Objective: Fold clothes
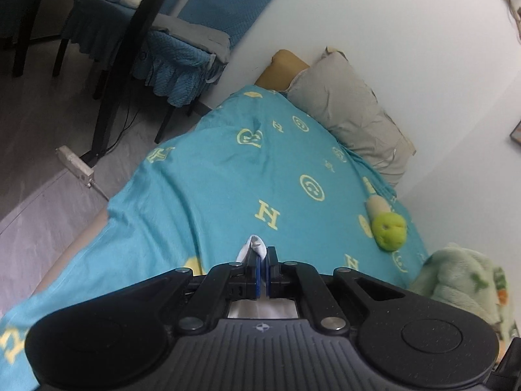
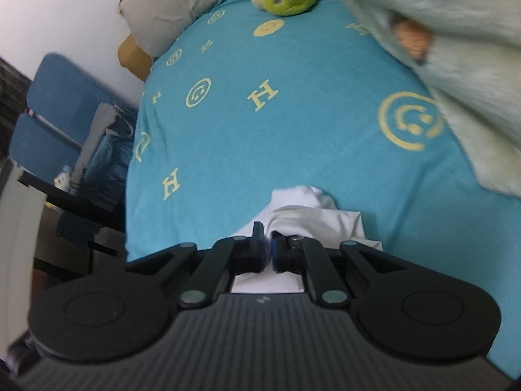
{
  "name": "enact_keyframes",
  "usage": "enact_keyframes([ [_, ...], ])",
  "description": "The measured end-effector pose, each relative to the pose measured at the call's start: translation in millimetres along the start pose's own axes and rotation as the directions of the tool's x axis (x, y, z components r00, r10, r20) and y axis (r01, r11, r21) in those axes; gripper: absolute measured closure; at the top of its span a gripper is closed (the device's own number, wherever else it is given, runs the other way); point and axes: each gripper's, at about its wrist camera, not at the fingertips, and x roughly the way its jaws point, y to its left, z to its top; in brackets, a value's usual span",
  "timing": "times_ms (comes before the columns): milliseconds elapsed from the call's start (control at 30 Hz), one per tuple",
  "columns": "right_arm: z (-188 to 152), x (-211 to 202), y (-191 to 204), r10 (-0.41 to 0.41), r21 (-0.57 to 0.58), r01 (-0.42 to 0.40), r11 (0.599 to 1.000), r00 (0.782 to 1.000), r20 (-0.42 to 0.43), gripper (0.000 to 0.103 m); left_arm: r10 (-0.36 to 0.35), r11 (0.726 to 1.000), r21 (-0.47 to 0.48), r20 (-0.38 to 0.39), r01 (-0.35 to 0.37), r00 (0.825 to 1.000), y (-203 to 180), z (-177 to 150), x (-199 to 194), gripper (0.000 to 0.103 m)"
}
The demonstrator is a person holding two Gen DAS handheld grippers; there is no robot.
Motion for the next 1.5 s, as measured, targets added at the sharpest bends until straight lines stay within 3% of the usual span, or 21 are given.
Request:
enact_keyframes([
  [167,2.6,24.7,2.0,-0.061,-0.072,0.059,0.996,0.998,-0.029,0.096,0.05,0.992,0.114,-0.002,-0.049,0.999,-3.3,-14.3,42.8,0.1],
  [267,2.6,29.0,3.9,-0.069,-0.093,0.066,0.994,0.997,-0.032,0.095,0.085,0.988,0.129,-0.016,-0.082,0.996,6.4,-24.9,56.8,0.099],
  [367,-1.2,28.1,6.8,-0.074,-0.138,0.07,0.988,0.997,-0.029,0.095,0.081,0.989,0.123,-0.025,-0.078,0.996,12.4,-25.1,57.1,0.097],
  [433,-3.5,26.1,11.3,-0.084,-0.188,0.077,0.979,0.996,-0.033,0.094,0.087,0.981,0.175,-0.018,-0.083,0.996,6.8,-26.7,52.8,0.097],
  [500,-7.4,19.6,15.8,-0.076,-0.22,0.069,0.973,0.997,-0.026,0.085,0.096,0.97,0.223,-0.003,-0.093,0.995,1.4,-30.6,45.8,0.093],
  [567,-12.1,11.3,20.1,-0.06,-0.243,0.055,0.968,0.998,-0.014,0.053,0.101,0.964,0.249,0.004,-0.099,0.995,-4.6,-33.0,39.8,0.08],
  [600,-14.4,7.2,22.3,-0.052,-0.255,0.048,0.966,0.999,-0.008,0.042,0.104,0.96,0.262,0.008,-0.103,0.995,-7.5,-33.8,36.4,0.064],
  [633,-17.1,2.2,25.5,-0.04,-0.273,0.04,0.961,0.999,0.003,0.017,0.112,0.953,0.281,0.018,-0.112,0.994,-10.7,-34.8,32.2,0.043],
  [667,-20.4,-4.0,30.2,-0.024,-0.3,0.029,0.953,0.999,0.021,0.0,0.115,0.946,0.302,0.028,-0.118,0.993,-15.2,-36.0,26.0,0.034],
  [700,-23.6,-10.4,34.0,-0.013,-0.325,0.026,0.945,0.999,0.042,0.0,0.111,0.941,0.317,0.04,-0.118,0.993,-18.6,-37.5,19.8,0.021],
  [733,-26.9,-17.3,36.8,-0.01,-0.345,0.033,0.938,0.998,0.068,0.0,0.107,0.936,0.331,0.051,-0.118,0.993,-22.0,-38.9,13.7,0.02],
  [833,-36.5,-36.4,43.5,0.004,-0.394,0.05,0.918,0.991,0.134,0.0,0.096,0.927,0.36,0.04,-0.104,0.995,-26.8,-43.3,-2.9,0.019],
  [1000,-49.9,-51.9,39.1,0.042,-0.39,0.02,0.921,0.988,0.151,0.001,0.113,0.904,0.412,0.019,-0.111,0.993,-28.0,-56.8,-29.8,0.019],
  [1067,-58.2,-52.8,41.2,0.035,-0.414,0.032,0.91,0.988,0.153,0.01,0.121,0.886,0.45,0.017,-0.116,0.992,-29.7,-62.9,-36.3,0.019],
  [1167,-68.1,-48.7,43.8,0.005,-0.451,0.065,0.89,0.988,0.153,0.019,0.107,0.854,0.512,0.006,-0.095,0.994,-31.7,-70.0,-35.3,0.019],
  [1233,-72.0,-44.1,42.4,-0.01,-0.458,0.077,0.886,0.989,0.147,0.027,0.14,0.844,0.525,-0.019,-0.109,0.99,-29.7,-73.8,-26.3,0.019],
  [1333,-75.1,-35.8,37.8,-0.032,-0.455,0.092,0.886,0.99,0.138,0.031,0.163,0.849,0.518,-0.066,-0.106,0.984,-21.3,-77.2,-14.5,0.02],
  [1500,-77.3,-14.2,26.6,-0.064,-0.433,0.101,0.896,0.993,0.099,0.032,0.193,0.829,0.548,-0.097,-0.11,0.976,-17.0,-84.0,-4.2,0.02],
])
